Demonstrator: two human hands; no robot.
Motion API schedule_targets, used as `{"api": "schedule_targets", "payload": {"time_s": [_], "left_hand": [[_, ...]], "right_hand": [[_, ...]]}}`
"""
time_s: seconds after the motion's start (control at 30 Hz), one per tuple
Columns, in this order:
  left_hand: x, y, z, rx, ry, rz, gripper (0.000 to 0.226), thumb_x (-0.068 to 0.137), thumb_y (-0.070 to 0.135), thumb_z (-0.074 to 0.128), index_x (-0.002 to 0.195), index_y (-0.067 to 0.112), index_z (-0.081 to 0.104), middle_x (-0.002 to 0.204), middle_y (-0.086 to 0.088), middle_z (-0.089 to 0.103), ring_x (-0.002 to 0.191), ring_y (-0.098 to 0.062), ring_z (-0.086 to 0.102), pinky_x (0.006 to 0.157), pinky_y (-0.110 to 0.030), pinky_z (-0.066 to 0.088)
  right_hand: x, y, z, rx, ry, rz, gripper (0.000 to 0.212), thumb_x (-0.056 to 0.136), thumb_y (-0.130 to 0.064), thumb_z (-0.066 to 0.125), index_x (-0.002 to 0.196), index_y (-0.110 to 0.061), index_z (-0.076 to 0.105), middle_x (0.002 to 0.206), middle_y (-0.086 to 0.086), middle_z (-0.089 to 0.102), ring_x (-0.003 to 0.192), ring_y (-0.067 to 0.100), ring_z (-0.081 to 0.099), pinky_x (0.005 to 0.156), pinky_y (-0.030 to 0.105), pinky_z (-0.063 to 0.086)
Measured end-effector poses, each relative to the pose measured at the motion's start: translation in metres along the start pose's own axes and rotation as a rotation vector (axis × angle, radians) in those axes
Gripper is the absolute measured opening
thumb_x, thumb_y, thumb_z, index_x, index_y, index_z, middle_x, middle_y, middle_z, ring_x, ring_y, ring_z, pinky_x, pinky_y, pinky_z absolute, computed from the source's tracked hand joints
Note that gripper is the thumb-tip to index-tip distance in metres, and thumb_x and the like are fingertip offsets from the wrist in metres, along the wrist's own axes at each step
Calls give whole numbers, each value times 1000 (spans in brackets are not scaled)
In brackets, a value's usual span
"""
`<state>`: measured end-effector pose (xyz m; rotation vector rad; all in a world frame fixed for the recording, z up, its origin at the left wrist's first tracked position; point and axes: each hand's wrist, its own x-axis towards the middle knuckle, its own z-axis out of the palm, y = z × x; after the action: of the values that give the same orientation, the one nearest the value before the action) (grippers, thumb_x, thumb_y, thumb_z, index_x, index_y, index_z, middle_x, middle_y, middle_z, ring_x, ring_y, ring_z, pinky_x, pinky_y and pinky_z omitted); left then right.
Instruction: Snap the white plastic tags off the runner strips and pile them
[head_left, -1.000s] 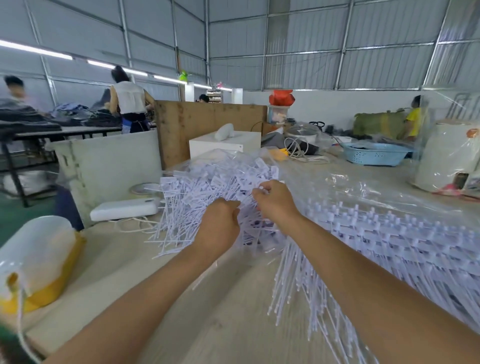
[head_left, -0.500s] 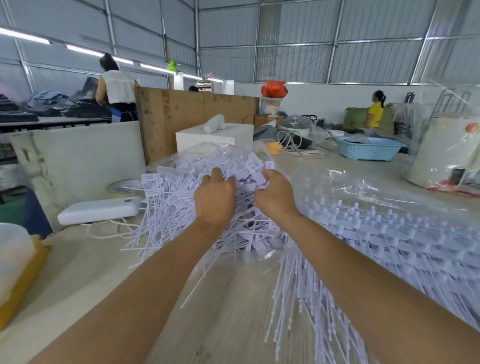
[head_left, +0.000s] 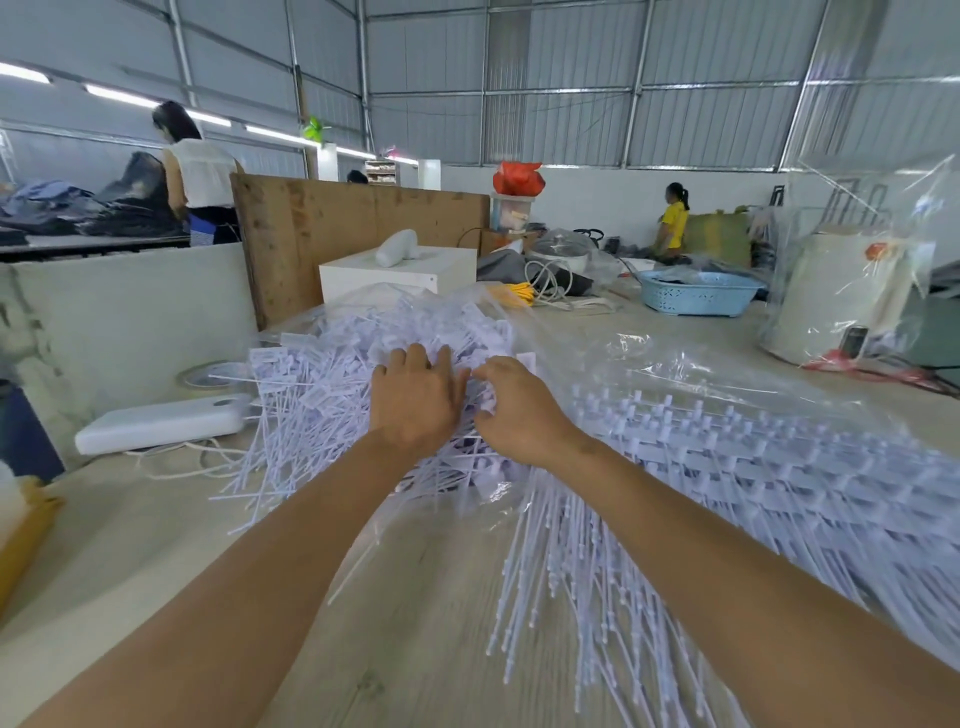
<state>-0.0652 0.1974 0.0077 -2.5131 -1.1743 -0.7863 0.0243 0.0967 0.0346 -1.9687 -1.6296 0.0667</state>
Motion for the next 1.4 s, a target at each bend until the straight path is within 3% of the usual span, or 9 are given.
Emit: {"api": "schedule_targets", "payload": {"time_s": [0.17, 0.4, 0.6, 0.7, 0.87, 0.97, 1.1, 1.3, 1.4], "left_hand": [[-25, -26, 0, 91, -54, 261, 101, 74, 79, -9, 148, 20, 25, 136, -10, 41, 124, -28, 37, 95, -44, 28], [-9, -25, 5, 148, -133, 164, 79, 84, 71, 3, 150, 28, 12, 155, -2, 13, 140, -30, 13, 110, -50, 18], [-20, -7, 9, 41, -131, 223, 105, 67, 83, -10, 151, 20, -3, 158, -2, -7, 144, -28, -6, 112, -58, -2], [-25, -9, 9, 100, -178, 334, 103, 49, 87, -26, 135, 30, -38, 149, 1, -35, 140, -33, -26, 105, -66, -13], [-17, -9, 14, 195, -300, 337, 87, 60, 80, -12, 128, 33, -39, 151, 5, -32, 137, -34, -31, 102, -73, -6], [-8, -12, 16, 187, -316, 267, 100, 47, 83, -31, 134, 35, -34, 147, 8, -35, 138, -31, -31, 104, -71, -5], [4, -11, 19, 225, -332, 180, 94, 63, 79, -15, 146, 34, -17, 153, 9, -28, 138, -30, -32, 106, -70, -6], [-3, -5, 7, 217, -315, 216, 100, 55, 79, -30, 145, 37, -17, 152, 6, -30, 138, -33, -31, 103, -73, -8], [-19, -12, 2, 210, -242, 275, 106, 45, 76, -43, 141, 38, -21, 151, 4, -33, 138, -34, -30, 100, -73, -9]], "right_hand": [[-5, 2, -7, -371, -151, -38, 65, 83, -37, 68, 138, -11, 42, 147, 10, 27, 133, 35, 28, 104, 41, 36], [-6, 5, -26, -766, 31, -2, 59, 90, -55, 49, 132, -13, 46, 136, 11, 41, 127, 32, 34, 101, 46, 33], [-37, -1, -42, -377, -333, -88, 60, 67, -82, 49, 90, -30, 70, 80, -18, 62, 86, 6, 54, 91, 41, 32], [-50, -7, -37, -471, -524, -127, 54, 65, -75, 63, 98, -32, 67, 80, -18, 55, 94, 11, 50, 92, 39, 32], [-53, -17, -33, -602, -399, -244, 22, 96, -35, 50, 100, -23, 67, 82, -2, 62, 94, 19, 55, 106, 47, 25], [-63, -12, -35, -535, -330, -341, 34, 97, -26, 52, 64, -28, 49, 61, -9, 47, 56, 7, 38, 74, 28, 33], [-77, -7, -26, -517, -276, -411, 51, 96, -19, 55, 55, -28, 26, 77, -2, 63, 60, 11, 40, 63, 26, 33], [-75, -6, -34, -248, -367, -192, 45, 90, -43, 58, 55, -18, 45, 56, -10, 52, 50, 3, 46, 52, 23, 35], [-57, -9, -40, 2, -212, -37, 44, 93, -42, 53, 80, -3, 67, 75, 3, 63, 69, 17, 59, 67, 31, 48]]}}
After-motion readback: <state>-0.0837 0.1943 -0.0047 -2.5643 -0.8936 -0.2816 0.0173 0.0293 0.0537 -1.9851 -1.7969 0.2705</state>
